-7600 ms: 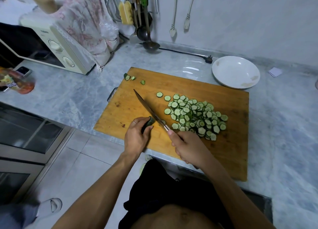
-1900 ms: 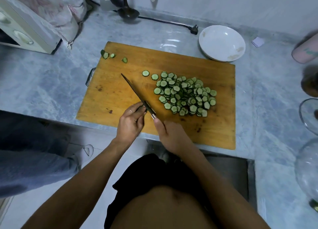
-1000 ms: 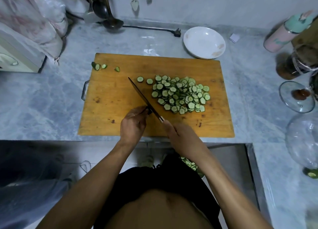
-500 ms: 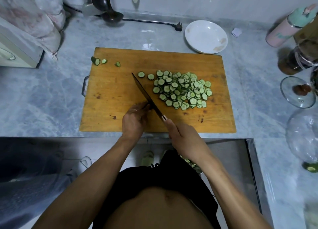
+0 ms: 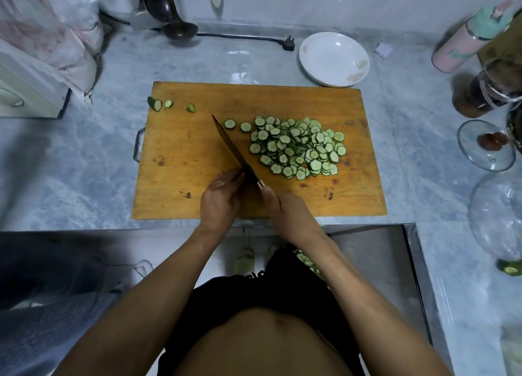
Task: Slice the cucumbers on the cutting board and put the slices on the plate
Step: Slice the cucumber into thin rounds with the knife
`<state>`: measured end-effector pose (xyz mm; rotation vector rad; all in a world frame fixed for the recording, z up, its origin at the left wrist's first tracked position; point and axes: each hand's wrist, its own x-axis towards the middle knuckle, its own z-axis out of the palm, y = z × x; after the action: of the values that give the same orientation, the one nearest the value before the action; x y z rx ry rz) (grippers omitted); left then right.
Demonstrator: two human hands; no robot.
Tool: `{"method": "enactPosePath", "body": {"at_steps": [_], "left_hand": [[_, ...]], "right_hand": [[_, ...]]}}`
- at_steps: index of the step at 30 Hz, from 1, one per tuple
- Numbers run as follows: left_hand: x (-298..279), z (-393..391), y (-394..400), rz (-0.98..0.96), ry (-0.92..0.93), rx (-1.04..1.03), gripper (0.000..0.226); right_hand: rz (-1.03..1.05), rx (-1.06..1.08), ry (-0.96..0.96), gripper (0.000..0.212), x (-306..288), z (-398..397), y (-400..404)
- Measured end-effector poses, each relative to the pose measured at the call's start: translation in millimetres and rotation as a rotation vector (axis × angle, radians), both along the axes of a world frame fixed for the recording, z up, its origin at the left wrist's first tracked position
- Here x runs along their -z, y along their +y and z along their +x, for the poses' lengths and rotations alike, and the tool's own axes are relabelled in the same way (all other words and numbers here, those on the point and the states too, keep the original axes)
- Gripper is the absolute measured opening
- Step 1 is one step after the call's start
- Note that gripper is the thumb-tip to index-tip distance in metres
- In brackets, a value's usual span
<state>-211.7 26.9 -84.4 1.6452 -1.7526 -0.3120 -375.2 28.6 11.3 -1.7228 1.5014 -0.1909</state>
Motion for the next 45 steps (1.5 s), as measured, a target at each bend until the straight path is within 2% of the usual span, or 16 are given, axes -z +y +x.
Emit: {"method": "enactPosePath", "body": {"at_steps": [7,12,15,18,31,37,45], "left_hand": [[-1,3,0,0.012,0.043,0.009,0.036],[-2,1,1,-0.024,0.067,-0.01,0.032],[-4,0,1,-0.036,0.067,-0.009,0.037],[-4,-2,0,-0.067,0.055,-0.02,0.031],[5,-3,0,-0.058,0.082,-0.054,0.025],[5,-5,0,-0.098,0.025,-0.062,0.025],[10,-3,0,-0.088,0.059,-0.07,0.024]], "right_hand": [[0.038,0.122,-0.068,0.058,-9,-20,-14],[0.029,0.05,-0.058,0.06,-12,-21,-4],[0.035,0.01,-0.065,0.057,-15,-20,5],[0.024,-0.033,-0.057,0.053,-18,-20,10],[0.116,-0.003,-0.092,0.057,-23,-21,9],[0.066,-0.023,-0.072,0.06,-11,-7,3],[0.064,-0.011,-0.044,0.057,3,-6,-8]]}}
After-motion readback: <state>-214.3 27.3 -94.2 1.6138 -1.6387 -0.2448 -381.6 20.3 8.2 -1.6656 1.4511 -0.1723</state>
